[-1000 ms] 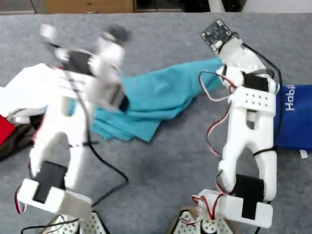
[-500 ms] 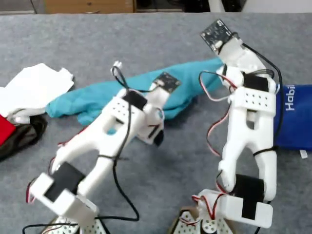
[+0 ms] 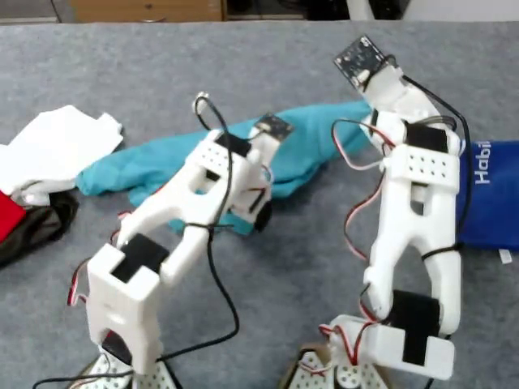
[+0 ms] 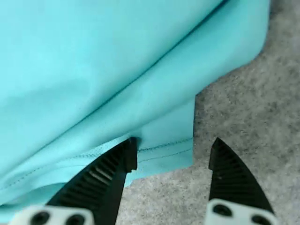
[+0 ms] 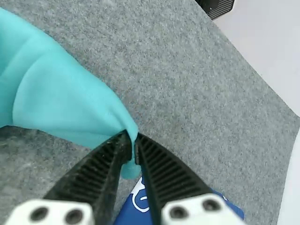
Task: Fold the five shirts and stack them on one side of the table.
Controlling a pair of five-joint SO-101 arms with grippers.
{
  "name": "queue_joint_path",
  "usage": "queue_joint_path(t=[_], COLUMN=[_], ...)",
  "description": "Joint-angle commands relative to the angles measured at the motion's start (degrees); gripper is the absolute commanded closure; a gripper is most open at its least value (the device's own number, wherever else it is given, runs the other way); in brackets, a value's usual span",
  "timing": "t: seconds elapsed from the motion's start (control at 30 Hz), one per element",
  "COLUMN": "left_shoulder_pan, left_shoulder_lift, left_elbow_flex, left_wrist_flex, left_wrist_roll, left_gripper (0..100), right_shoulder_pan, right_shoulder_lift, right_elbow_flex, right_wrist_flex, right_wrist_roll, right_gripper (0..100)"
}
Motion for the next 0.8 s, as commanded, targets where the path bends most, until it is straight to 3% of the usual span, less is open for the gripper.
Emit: queue_joint_path(t=[0.0,0.5,0.77], left_shoulder_pan=[-0.44,0.35,0.44], left_shoulder_lift=[0.57,4.0,3.56], left_elbow_flex=[-0.18,0.62,0.62], left_wrist_flex=[0.0,-0.26,-0.18], left_wrist_roll=[0.18,0.53,0.18], left_gripper=[74,75,88], right_shoulder_pan=[0.84,0.75,0.75], right_shoulder_lift=[-0.84,-0.84,-0.84], right_elbow_flex=[-2.95,-3.12,-3.03], right_wrist_flex=[0.18,0.18,0.18], right_wrist_roll=[-0.7,-0.7,-0.7], right_gripper=[99.6,99.6,99.6])
